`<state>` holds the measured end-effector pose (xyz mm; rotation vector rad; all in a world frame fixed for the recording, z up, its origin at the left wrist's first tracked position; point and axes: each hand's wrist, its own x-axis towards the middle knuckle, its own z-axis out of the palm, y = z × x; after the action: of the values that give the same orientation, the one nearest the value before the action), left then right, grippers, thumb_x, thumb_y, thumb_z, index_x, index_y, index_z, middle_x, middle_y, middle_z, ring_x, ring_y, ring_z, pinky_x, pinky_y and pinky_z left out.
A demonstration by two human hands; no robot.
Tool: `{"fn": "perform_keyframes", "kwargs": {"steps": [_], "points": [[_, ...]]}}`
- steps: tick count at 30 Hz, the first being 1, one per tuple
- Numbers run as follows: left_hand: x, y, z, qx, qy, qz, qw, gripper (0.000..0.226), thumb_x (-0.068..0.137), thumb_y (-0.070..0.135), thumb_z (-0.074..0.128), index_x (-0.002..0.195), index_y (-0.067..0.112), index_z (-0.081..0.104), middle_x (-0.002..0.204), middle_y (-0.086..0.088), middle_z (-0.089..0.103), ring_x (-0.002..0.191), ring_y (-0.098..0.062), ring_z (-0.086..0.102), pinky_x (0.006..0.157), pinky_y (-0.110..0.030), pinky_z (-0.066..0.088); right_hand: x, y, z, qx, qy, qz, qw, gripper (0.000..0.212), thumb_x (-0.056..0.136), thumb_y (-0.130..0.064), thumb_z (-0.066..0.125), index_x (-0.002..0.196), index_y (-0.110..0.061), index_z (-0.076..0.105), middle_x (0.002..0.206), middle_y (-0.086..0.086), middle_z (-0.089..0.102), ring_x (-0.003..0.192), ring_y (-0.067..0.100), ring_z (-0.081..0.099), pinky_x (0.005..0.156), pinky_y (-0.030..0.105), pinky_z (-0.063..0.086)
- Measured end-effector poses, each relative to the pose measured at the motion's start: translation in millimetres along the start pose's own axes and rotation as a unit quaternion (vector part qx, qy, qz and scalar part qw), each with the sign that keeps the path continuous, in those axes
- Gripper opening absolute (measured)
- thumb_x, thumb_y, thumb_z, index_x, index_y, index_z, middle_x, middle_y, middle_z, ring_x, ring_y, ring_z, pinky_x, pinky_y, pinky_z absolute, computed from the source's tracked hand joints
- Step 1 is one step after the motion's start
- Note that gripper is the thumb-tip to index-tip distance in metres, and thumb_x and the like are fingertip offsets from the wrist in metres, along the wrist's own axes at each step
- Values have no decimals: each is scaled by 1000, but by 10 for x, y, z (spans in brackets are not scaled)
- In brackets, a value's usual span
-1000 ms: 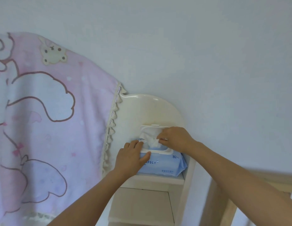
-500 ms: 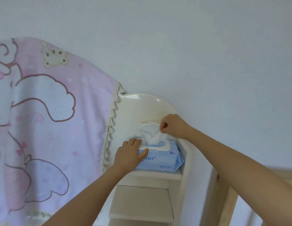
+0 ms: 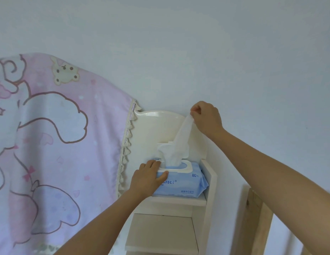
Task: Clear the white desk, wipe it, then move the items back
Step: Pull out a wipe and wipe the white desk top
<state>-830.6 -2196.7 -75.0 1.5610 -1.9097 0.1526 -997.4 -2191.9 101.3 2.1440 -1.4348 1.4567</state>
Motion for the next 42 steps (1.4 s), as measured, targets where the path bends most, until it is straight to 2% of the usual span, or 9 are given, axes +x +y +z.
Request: {"fn": "perform_keyframes", "kwargs": {"steps": [4, 11, 16, 19, 23, 30, 34, 38, 42], "points": [[18, 1, 13, 7, -3, -2, 1000, 48, 92, 46, 39, 132, 19, 38, 141, 3, 37, 116, -21, 43, 89, -31, 41, 142, -102, -155, 76, 68, 34, 994, 16, 88, -8, 44, 93, -9, 59, 93, 3, 60, 83, 16, 51, 73, 27, 39], [14, -6, 18, 3, -12, -11, 1000, 48, 92, 47, 39, 131, 20, 39, 142, 3, 37, 117, -22, 43, 88, -32, 41, 275, -202, -431, 84, 110, 3, 990, 9, 91, -13, 43, 89, -20, 49, 66, -10, 45, 75, 16, 47, 66, 25, 32], [-17, -29, -56, -64, -11, -19, 998, 48, 92, 43, 44, 133, 18, 39, 139, 0, 42, 120, -22, 40, 94, -31, 36, 175, -225, -565, 56, -13, -38, 998, 18, 87, -11, 52, 72, -21, 51, 57, -5, 48, 55, 11, 47, 51, 18, 37], [-146, -13, -218, -186, 89, -7, 979, 44, 92, 40, 45, 127, 13, 47, 130, 0, 50, 118, -18, 42, 94, -26, 31, 63, -233, -663, 80, -88, -48, 992, 26, 86, -9, 55, 67, -25, 51, 55, -2, 50, 46, 6, 47, 48, 17, 39], [-334, 174, -595, -262, 188, 37, 946, 67, 79, 59, 32, 124, 14, 51, 115, 13, 46, 110, -8, 42, 93, -22, 30, -76, -311, -712, 105, -154, -73, 980, 24, 86, -5, 56, 69, -22, 55, 53, 3, 45, 41, 0, 45, 49, 13, 41], [-640, 348, -877, -386, 68, 33, 920, 36, 85, 41, 52, 119, 35, 47, 113, 20, 55, 103, 5, 50, 84, -10, 39, -316, -531, -599, 236, -224, -100, 940, 24, 87, -3, 56, 71, -20, 57, 57, 7, 53, 51, 11, 51, 50, 14, 45], [-925, 261, -788, -420, 25, -13, 907, 29, 86, 20, 60, 104, 42, 52, 97, 20, 64, 83, 12, 56, 80, -10, 43, -530, -487, -398, 283, -275, -70, 916, 20, 88, -2, 54, 74, -16, 56, 62, 7, 59, 53, 14, 54, 51, 18, 48], [-1262, 150, -583, -425, 23, -92, 900, 28, 84, 14, 62, 105, 32, 57, 83, 14, 66, 69, 9, 57, 76, -16, 44, -849, -396, -168, 360, -330, -27, 872, 23, 88, 2, 52, 73, -15, 56, 55, -6, 63, 52, 7, 57, 51, 17, 50], [-1587, 92, -457, -433, 15, -157, 887, 33, 82, 12, 64, 111, 27, 55, 90, 8, 63, 76, 0, 59, 71, -12, 47, -1192, -405, 8, 385, -417, -38, 822, 28, 86, 2, 54, 70, -21, 58, 54, -10, 63, 51, 1, 56, 52, 12, 47]]}}
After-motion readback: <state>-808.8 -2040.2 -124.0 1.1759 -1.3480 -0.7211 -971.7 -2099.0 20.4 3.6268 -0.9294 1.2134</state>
